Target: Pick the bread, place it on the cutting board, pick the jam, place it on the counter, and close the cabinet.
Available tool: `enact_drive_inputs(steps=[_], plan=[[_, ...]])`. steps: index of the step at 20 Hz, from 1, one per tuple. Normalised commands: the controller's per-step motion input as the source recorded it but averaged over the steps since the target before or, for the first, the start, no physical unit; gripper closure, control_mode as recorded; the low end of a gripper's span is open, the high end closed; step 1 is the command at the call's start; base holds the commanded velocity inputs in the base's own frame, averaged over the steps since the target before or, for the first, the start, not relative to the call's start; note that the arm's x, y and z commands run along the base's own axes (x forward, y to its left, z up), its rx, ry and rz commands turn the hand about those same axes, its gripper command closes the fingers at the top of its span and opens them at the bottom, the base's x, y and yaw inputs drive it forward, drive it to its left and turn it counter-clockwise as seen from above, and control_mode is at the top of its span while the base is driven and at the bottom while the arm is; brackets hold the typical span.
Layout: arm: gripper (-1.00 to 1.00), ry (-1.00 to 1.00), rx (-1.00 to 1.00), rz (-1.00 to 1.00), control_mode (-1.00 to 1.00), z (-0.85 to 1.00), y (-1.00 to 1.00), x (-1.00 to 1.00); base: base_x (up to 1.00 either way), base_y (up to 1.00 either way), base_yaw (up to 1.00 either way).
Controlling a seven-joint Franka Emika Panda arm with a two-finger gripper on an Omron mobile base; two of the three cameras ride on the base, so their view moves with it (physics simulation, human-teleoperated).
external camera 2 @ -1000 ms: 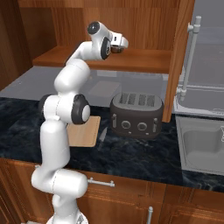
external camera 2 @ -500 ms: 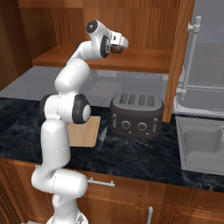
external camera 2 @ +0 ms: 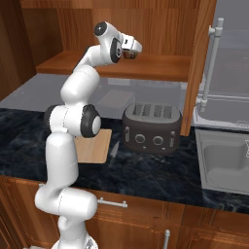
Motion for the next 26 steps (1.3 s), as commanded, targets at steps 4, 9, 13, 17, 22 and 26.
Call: enact_drive_inputs(steps=[4, 9, 13, 17, 22, 26], plan=[[1.0, 0.0, 0.0, 0.0, -1.0, 0.0, -0.04, -0.01, 0.0, 0.0, 0.0], [1.0, 0.0, 0.0, 0.0, -1.0, 0.0, 0.0, -0.21, 0.0, 0.0, 0.0], [1.0, 0.0, 0.0, 0.0, -1.0, 0.0, 0.0, -0.42, 0.0, 0.0, 0.0], [1.0, 0.0, 0.0, 0.0, -1.0, 0.0, 0.0, -0.55, 0.0, 0.0, 0.0], [1.0, 0.0, 0.0, 0.0, -1.0, 0.0, 0.0, -0.6, 0.0, 0.0, 0.0], [1.0, 0.0, 0.0, 0.0, -1.0, 0.0, 0.0, -0.64, 0.0, 0.0, 0.0]])
